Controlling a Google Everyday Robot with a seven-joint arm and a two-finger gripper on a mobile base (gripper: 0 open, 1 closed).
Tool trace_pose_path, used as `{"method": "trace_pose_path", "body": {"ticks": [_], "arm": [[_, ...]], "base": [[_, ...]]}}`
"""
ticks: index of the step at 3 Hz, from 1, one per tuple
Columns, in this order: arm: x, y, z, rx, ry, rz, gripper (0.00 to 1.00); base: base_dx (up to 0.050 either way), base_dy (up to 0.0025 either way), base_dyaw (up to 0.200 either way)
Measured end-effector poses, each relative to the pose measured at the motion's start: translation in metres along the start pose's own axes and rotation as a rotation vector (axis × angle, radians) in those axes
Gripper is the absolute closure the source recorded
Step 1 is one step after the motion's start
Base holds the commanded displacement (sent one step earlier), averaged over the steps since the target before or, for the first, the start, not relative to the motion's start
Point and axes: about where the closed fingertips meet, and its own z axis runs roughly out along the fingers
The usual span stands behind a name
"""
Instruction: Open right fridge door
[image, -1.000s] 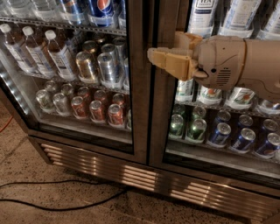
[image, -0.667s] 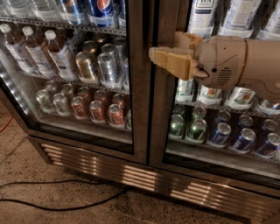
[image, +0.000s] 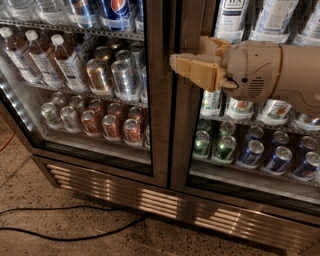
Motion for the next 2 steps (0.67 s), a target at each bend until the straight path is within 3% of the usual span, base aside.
{"method": "trace_pose_path", "body": {"ticks": [1, 2], "arm": [[0.0, 0.0, 0.0, 0.0, 0.0, 0.0, 0.34], [0.0, 0.0, 0.0, 0.0, 0.0, 0.0, 0.0]], "base": [[0.0, 0.0, 0.0], [0.0, 0.0, 0.198]]}}
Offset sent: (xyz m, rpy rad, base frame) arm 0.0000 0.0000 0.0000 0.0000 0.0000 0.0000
